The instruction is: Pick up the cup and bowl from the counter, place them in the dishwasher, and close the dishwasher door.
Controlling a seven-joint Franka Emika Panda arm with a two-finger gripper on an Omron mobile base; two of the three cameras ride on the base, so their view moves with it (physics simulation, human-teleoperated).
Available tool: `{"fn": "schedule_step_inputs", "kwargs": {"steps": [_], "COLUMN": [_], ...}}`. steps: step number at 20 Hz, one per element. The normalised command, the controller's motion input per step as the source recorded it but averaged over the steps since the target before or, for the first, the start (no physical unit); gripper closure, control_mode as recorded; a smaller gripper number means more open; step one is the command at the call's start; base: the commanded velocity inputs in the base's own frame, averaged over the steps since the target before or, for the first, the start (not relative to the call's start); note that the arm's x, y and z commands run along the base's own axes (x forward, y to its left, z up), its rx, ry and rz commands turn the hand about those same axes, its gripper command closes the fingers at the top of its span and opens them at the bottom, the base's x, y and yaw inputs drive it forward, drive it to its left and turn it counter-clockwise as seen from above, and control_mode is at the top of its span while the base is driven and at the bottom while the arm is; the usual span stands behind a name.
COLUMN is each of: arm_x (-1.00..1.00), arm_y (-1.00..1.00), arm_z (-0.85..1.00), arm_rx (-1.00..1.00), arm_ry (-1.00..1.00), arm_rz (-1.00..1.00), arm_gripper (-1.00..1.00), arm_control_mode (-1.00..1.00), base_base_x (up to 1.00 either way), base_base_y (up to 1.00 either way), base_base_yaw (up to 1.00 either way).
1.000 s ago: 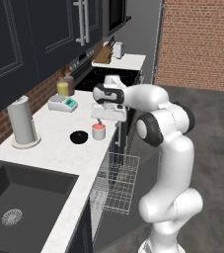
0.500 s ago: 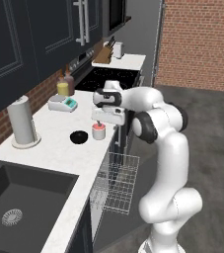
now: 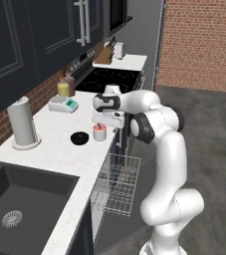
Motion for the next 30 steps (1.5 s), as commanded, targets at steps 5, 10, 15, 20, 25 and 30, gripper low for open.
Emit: {"fn": "schedule_step_inputs", "kwargs": {"steps": [5, 10, 15, 20, 25, 30], "arm_x": [0.18, 0.16, 0.1, 0.02, -0.01, -0.16], "arm_y": [0.0, 0.0, 0.0, 0.0, 0.0, -0.02], "arm_z": [-0.18, -0.16, -0.18, -0.19, -0.12, -0.01], "arm_rx": [0.0, 0.0, 0.0, 0.0, 0.0, 0.0], "arm_ry": [-0.07, -0.12, -0.13, -0.1, -0.08, -0.05], "arm_rz": [0.0, 0.0, 0.0, 0.0, 0.0, 0.0], "arm_gripper": [-1.0, -1.0, -1.0, -1.0, 1.0, 1.0], "arm_control_mode": [-1.0, -1.0, -1.0, -1.0, -1.0, -1.0], "base_base_x": [0.0, 0.0, 0.0, 0.0, 0.0, 0.0], "base_base_y": [0.0, 0.0, 0.0, 0.0, 0.0, 0.0], "base_base_yaw": [0.0, 0.0, 0.0, 0.0, 0.0, 0.0]}}
